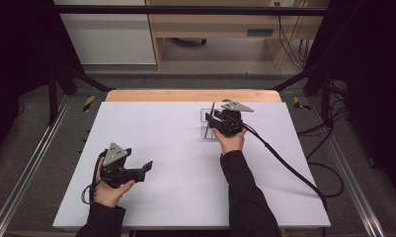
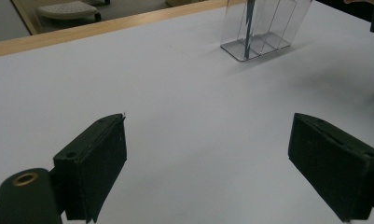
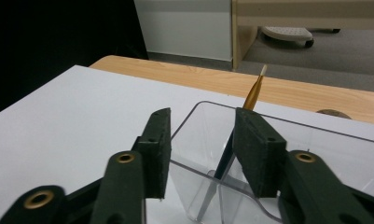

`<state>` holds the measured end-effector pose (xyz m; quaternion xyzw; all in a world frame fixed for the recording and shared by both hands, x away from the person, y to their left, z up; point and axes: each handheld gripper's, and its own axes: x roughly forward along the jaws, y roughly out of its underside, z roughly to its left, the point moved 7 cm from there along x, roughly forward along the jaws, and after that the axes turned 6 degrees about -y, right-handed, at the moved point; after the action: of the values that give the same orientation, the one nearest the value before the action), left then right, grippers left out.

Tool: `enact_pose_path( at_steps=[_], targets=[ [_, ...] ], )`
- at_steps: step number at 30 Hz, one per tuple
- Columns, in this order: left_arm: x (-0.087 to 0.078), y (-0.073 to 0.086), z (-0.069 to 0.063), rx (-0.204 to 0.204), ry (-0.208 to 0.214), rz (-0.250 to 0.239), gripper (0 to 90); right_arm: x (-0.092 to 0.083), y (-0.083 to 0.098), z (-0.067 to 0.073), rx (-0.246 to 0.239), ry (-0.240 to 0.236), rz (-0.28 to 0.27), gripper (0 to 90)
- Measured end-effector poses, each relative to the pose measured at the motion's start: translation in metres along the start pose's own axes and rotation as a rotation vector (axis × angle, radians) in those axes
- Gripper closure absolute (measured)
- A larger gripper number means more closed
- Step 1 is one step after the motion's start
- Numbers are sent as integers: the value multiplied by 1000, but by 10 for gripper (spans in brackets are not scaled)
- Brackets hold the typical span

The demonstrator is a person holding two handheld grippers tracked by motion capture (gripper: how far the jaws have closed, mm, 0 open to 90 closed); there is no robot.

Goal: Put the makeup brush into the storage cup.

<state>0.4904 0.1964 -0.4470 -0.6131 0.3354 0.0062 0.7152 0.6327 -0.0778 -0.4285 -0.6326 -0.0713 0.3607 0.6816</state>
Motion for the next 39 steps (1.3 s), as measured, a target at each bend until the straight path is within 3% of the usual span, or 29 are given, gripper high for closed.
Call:
enact_pose_path(
  at_steps=[12,17,26,39],
  targets=[
    [0,-1,-2,5,4,-5,104,-28,4,8,-74,-25,23,269],
    [0,-1,-3,2,5,-7,103,-41,7,6,-73,-31,23,189],
    [1,-1,-4,-1,5,-8,100,-62,13,7,-85,-47,28,92],
    [1,-1,-5,-7,8,-12,99,-95,23,5,-98,-84,18,63]
  ],
)
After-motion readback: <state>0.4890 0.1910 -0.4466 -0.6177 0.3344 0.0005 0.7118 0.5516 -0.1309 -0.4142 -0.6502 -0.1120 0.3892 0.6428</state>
